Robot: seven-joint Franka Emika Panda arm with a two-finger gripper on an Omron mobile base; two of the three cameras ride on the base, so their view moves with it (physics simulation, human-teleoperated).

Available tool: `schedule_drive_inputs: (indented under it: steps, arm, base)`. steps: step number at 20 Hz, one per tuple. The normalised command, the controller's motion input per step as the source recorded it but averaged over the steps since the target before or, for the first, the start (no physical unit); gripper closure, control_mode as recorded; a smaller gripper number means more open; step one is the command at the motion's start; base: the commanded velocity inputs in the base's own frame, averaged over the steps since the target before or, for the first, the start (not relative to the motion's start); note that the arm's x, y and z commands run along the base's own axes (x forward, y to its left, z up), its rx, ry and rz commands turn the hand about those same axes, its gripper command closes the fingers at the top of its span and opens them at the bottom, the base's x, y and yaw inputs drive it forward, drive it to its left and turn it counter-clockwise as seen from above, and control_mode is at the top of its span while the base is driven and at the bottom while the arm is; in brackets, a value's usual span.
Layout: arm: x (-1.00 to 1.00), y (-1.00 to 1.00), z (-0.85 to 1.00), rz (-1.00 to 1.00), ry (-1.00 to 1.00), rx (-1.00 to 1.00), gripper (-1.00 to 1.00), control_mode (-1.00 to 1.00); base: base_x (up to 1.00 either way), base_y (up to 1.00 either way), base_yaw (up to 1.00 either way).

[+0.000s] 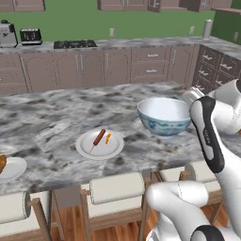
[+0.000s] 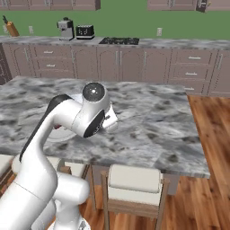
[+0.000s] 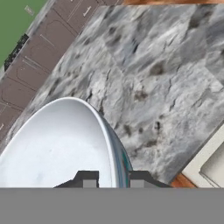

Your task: Take the smaller bowl and place it next to the appetizer plate on the dining counter , and place the larger bowl next to the plate with cooked food.

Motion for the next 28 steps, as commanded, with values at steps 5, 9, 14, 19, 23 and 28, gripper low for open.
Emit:
schedule_drive_inputs:
  steps: [5, 9, 14, 19, 23, 28]
  arm:
    - [0.43, 0.00, -0.39, 0.00, 0.00, -0.02, 1.00, -1.00]
    - [0.43, 0.12, -0.44, 0.00, 0.00, -0.02, 1.00, -1.00]
    - [0.47, 0.24, -0.49, 0.00, 0.00, -0.03, 1.00, -1.00]
    - [0.51, 0.08, -0.37, 0.00, 0.00, -0.01, 1.00, -1.00]
    - [0.51, 0.00, -0.32, 0.00, 0.00, 0.00, 1.00, -1.00]
    - [0.56, 0.00, -0.25, 0.00, 0.00, 0.00, 1.00, -1.00]
  base:
    - [0.00, 0.00, 0.00]
    - [0.00, 0.00, 0.00]
    - [0.00, 0.00, 0.00]
    - [0.00, 0.00, 0.00]
    - [0.00, 0.00, 0.00]
    - [0.00, 0.00, 0.00]
